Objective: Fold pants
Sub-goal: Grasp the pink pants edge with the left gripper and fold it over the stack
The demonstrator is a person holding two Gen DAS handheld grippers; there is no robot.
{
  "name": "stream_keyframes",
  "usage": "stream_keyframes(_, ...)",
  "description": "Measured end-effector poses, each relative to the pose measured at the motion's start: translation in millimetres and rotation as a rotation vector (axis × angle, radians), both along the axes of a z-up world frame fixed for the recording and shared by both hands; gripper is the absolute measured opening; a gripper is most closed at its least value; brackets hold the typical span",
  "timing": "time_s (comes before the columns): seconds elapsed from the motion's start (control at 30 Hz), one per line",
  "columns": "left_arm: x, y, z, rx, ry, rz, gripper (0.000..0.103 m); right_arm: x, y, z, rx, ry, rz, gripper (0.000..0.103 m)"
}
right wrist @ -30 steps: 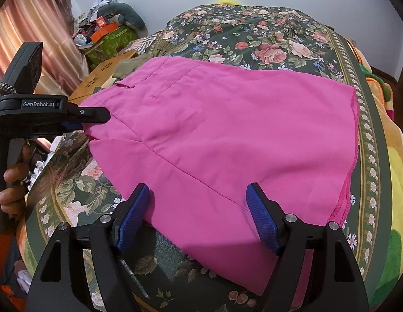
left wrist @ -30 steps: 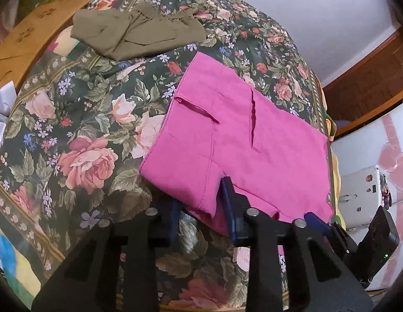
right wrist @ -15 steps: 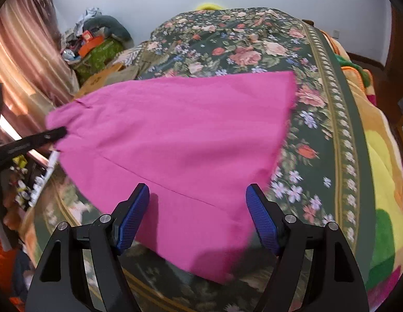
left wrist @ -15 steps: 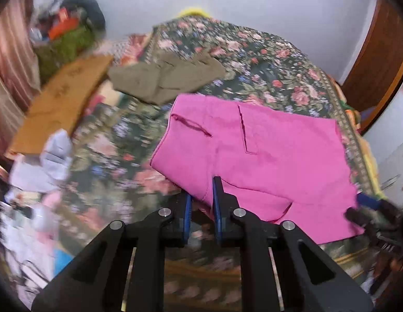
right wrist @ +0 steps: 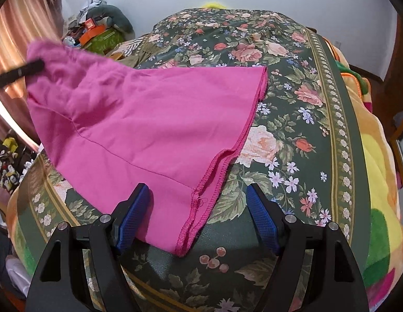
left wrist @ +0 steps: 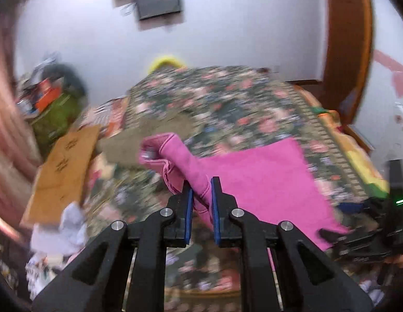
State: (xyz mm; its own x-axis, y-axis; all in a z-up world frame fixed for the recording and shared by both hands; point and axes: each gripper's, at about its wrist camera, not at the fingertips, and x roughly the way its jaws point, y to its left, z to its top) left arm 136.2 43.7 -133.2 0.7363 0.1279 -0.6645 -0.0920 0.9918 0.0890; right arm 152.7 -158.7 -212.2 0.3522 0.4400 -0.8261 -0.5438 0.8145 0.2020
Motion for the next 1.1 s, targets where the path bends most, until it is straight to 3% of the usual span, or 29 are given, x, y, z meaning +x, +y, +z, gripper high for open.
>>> stream_keyframes(0.13, 16, -31, 12, -0.101, 0.02, -0.154, 0.012, 4, -13, 10, 0.05, 0.013, -0.041, 0.073)
stream_keyframes(0.33, 38, -79, 1, -0.132, 0.096, -0.286, 0.012, 2, -42, 32, 0.081, -0.044, -0.111, 0.074)
stream_keyframes(0.5, 61, -103, -22, -0.217, 0.205, -0.343, 0.012, -2, -63, 36, 0.084, -0.062, -0.162, 0.074)
stream_keyframes(0.7, 74, -122, -56, -0.262, 0.318, -0.38, 0.011, -2, -81, 27, 0.093, -0.033, -0.211, 0.074)
stream_keyframes(0.93, 72, -137, -76, -0.253, 0.397, -0.403, 0.012, -6, -86, 22, 0.099, -0.016, -0.225, 0.074)
stream_keyframes(1.0, 74, -138, -76, -0.237, 0.419, -0.402, 0.021, -7, -85, 24, 0.103, -0.018, -0.223, 0.074)
stream_keyframes(1.1, 71, -134, -68, -0.241, 0.408, -0.412, 0.05, -8, -82, 28, 0.115, -0.024, -0.216, 0.074)
